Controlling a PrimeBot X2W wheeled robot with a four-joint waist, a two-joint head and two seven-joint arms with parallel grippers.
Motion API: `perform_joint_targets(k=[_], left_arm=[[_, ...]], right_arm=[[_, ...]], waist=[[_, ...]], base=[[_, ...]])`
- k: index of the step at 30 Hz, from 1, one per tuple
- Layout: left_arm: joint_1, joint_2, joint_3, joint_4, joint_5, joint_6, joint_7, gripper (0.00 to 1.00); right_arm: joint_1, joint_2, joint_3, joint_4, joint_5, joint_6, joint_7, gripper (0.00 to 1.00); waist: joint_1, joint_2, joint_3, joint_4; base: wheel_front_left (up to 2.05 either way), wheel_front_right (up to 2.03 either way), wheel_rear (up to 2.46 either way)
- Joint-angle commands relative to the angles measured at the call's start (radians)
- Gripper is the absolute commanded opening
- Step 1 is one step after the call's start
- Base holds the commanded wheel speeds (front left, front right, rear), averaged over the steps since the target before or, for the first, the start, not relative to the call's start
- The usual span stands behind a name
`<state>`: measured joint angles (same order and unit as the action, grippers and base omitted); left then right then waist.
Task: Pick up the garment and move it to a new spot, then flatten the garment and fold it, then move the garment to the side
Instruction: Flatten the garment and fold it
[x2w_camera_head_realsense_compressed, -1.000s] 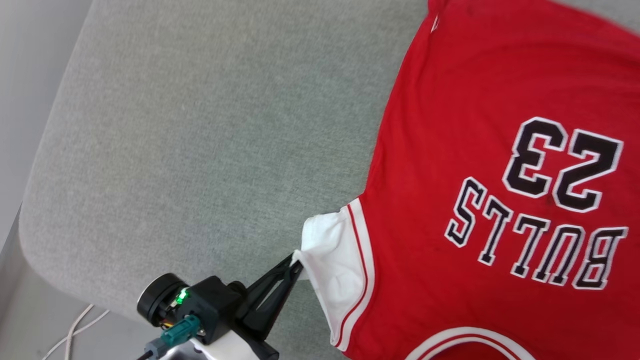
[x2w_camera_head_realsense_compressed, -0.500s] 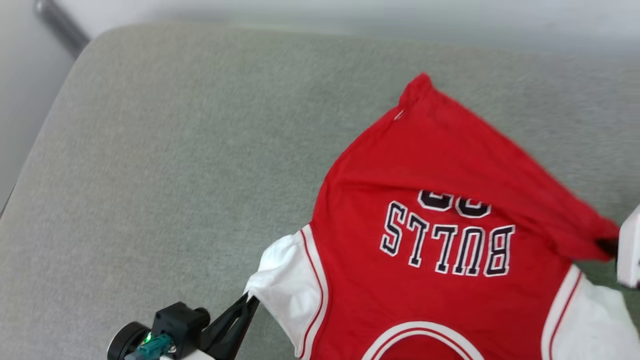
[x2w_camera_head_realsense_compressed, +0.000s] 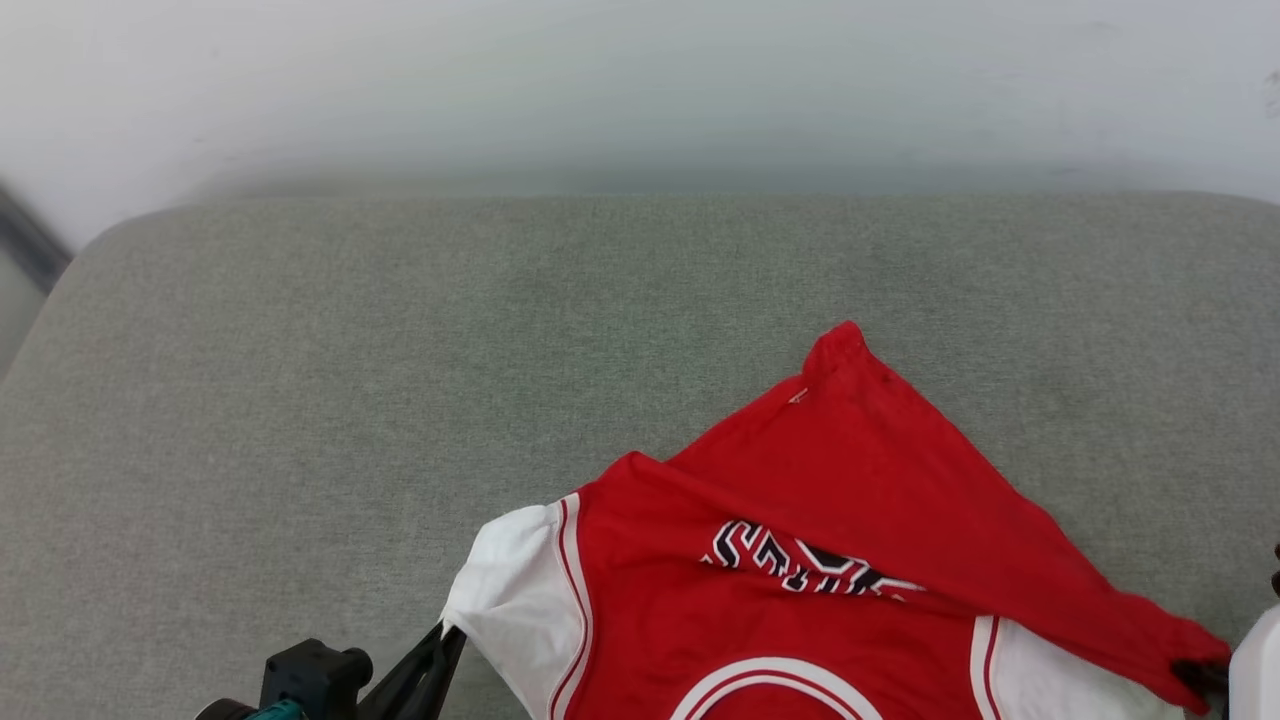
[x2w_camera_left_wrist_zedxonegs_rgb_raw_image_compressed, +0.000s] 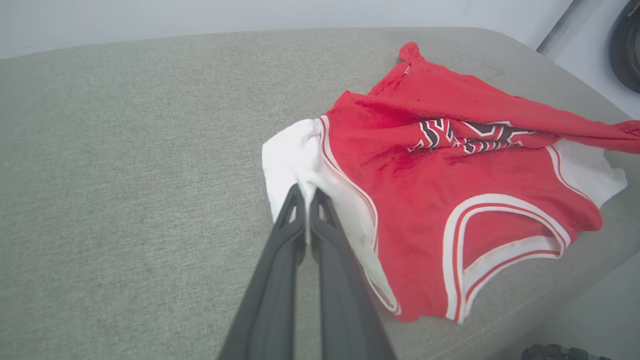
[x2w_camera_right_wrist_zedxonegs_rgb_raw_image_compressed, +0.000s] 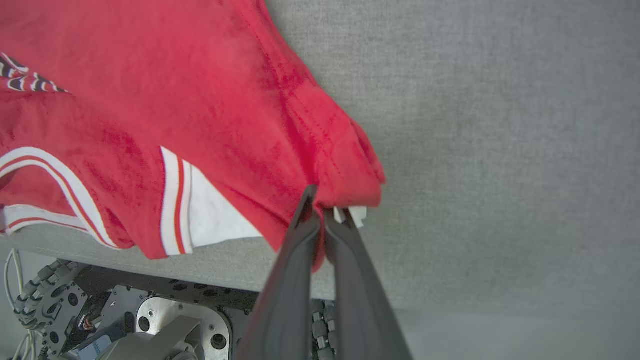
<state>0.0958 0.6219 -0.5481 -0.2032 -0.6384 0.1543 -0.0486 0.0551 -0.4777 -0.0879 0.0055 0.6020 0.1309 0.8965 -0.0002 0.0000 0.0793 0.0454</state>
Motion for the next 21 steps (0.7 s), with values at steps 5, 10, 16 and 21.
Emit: perform_joint_targets(k=[5,10,16,21], left_arm=[[0.001,-0.021,-0.007,0.003,-0.003,0.009,-0.012,0.00],[-0.005,-0.033,-0.016,0.007,-0.002,0.008,-0.014,0.00],[0.000,-0.043,-0.021,0.006,-0.009,0.012,-0.016,0.00],[-0.009,-0.037,-0.024,-0.003,-0.002,0.012,-0.014,0.00]], right_arm=[[0.108,0.028,-0.023,-0.031,-0.023,0.000,-0.010,0.00],[0.153,0.049,-0.001,-0.010,-0.031,0.000,-0.054,0.00],[0.131,0.037,0.022,0.017,-0.007,0.000,-0.104,0.00],[0.098,0.009,0.025,-0.002,0.013,0.000,-0.132,1.00]], waist=[[0.0002,0.0000,-0.021,-0.013],[0.0002,0.0000,-0.022,-0.011],[0.0002,0.0000,-0.021,-0.005],[0.0002,0.0000,-0.010,0.007]], base=[[0.00,0.00,0.00],[0.00,0.00,0.00],[0.00,0.00,0.00],[0.00,0.00,0.00]])
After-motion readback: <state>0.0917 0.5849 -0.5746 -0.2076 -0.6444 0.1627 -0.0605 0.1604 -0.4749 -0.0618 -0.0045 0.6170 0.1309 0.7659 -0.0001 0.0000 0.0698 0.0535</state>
